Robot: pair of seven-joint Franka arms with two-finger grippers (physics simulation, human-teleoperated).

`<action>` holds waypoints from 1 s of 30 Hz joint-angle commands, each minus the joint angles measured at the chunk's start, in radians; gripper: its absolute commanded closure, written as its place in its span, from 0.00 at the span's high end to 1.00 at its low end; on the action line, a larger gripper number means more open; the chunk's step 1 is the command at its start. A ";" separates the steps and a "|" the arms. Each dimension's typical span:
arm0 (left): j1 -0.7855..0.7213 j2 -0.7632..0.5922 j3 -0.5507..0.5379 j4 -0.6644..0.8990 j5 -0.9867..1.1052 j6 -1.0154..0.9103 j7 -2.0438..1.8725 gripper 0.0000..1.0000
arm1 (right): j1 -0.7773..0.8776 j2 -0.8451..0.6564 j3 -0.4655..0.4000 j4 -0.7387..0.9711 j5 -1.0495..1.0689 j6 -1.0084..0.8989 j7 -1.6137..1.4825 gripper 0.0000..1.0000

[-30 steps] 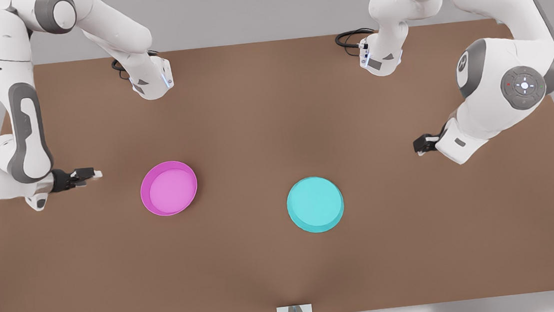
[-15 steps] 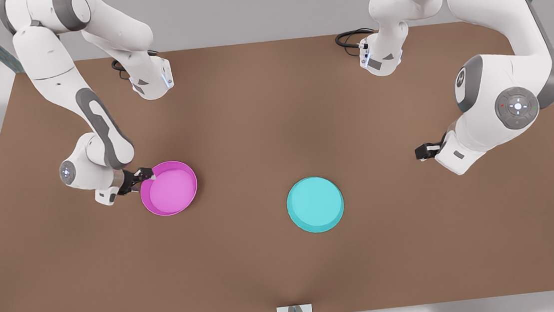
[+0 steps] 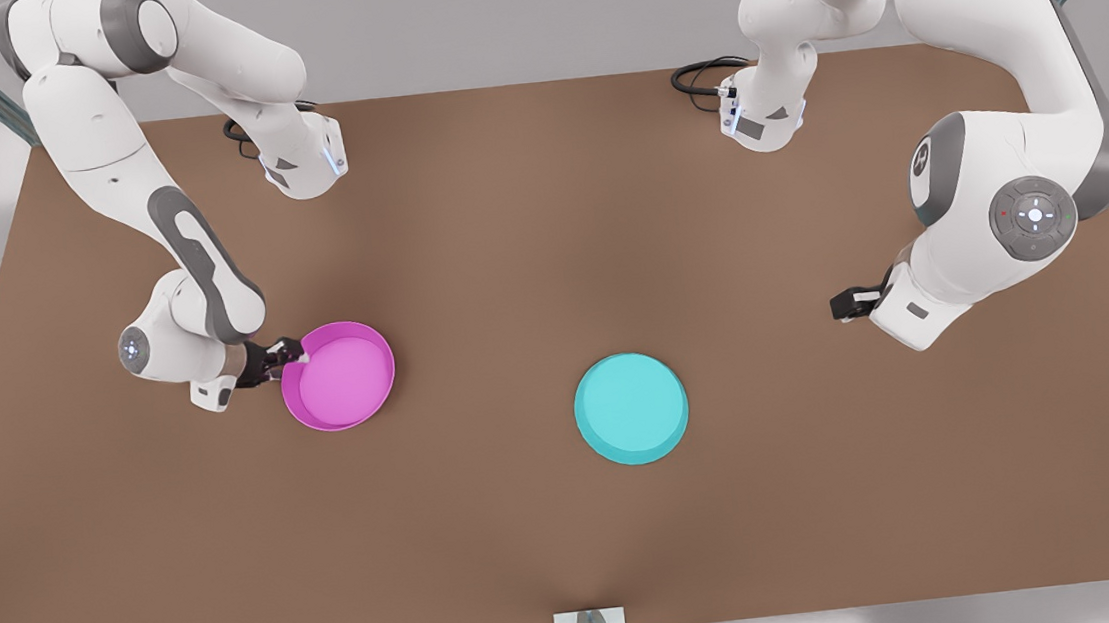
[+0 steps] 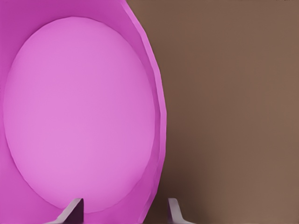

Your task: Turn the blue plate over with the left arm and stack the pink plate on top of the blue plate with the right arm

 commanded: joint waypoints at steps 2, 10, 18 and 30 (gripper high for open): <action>0.000 0.000 0.000 -0.001 0.000 -0.002 0.000 1.00 | -0.002 0.003 0.000 0.004 0.000 -0.002 0.000 0.50; -0.002 0.000 0.000 -0.003 0.000 -0.002 0.000 1.00 | -0.003 0.009 0.000 0.007 0.000 0.002 0.000 0.36; -0.005 0.000 0.000 -0.001 0.000 -0.012 -0.002 1.00 | -0.003 0.014 0.000 0.013 0.000 0.000 0.000 0.21; -0.006 0.000 0.000 0.000 0.000 -0.014 -0.003 1.00 | 0.003 0.000 0.006 0.028 0.002 -0.040 0.010 0.21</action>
